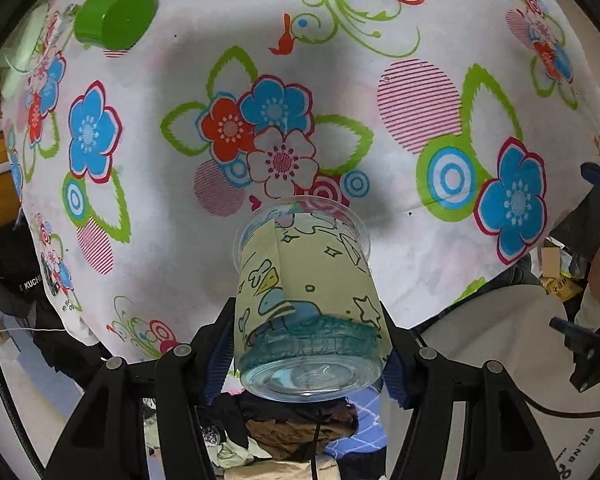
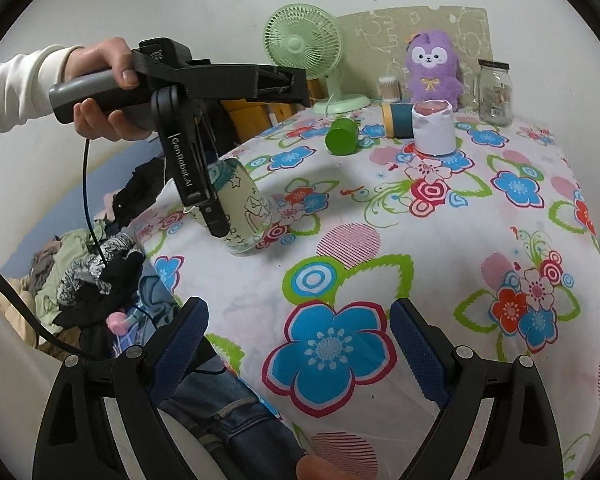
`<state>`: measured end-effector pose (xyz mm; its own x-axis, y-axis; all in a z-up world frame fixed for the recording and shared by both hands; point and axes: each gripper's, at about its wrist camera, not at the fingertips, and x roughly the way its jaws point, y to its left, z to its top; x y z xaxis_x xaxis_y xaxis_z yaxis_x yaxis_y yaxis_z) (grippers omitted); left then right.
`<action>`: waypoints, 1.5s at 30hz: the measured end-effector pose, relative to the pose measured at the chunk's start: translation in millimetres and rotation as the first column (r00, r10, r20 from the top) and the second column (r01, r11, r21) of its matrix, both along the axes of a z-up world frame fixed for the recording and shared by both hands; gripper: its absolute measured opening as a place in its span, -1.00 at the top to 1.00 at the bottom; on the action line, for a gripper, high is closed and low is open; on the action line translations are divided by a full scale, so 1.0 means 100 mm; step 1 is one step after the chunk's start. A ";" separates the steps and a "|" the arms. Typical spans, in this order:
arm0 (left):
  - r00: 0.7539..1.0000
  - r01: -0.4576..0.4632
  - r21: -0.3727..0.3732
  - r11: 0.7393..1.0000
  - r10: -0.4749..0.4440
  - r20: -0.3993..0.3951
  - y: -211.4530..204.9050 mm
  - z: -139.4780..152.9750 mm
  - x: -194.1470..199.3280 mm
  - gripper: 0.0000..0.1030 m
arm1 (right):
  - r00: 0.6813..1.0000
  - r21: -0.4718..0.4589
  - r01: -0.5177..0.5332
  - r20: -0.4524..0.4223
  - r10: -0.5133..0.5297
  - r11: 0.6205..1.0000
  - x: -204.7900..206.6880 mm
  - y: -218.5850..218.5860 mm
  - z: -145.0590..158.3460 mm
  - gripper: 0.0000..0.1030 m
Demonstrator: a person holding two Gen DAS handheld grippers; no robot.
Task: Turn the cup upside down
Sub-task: 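Rotate the held cup with the left gripper so its base faces up, then lower the inverted cup onto the tablecloth and open the left gripper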
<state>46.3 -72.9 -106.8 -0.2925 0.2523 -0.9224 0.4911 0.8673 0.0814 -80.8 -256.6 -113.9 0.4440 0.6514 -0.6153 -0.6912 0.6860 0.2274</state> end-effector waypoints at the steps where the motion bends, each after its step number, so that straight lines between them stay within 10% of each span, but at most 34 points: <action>1: 1.000 0.002 -0.002 1.000 -0.002 0.001 -0.01 -0.01 0.01 -0.27 | 1.000 -0.001 0.001 -0.001 -0.001 1.000 0.01 0.00 -0.01 -0.82; 9: 0.999 0.000 -0.008 1.000 0.000 0.034 -0.02 0.00 0.09 -0.74 | 0.999 -0.015 0.033 -0.019 -0.033 0.999 0.09 -0.01 -0.02 -0.82; 30: 0.950 -0.042 -0.123 0.991 0.078 0.303 0.17 0.51 -0.01 -0.87 | 0.985 -0.093 0.174 0.026 -0.172 0.980 0.32 0.23 0.23 -0.82; 39: 0.889 -0.105 -0.271 0.957 0.212 0.405 0.36 0.69 -0.06 -0.87 | 0.976 -0.090 0.217 0.043 -0.214 0.972 0.42 0.39 0.38 -0.82; 45: 0.800 -0.158 -0.390 0.907 0.349 0.487 0.59 0.80 -0.08 -0.87 | 0.974 -0.095 0.221 0.072 -0.214 0.971 0.44 0.53 0.51 -0.82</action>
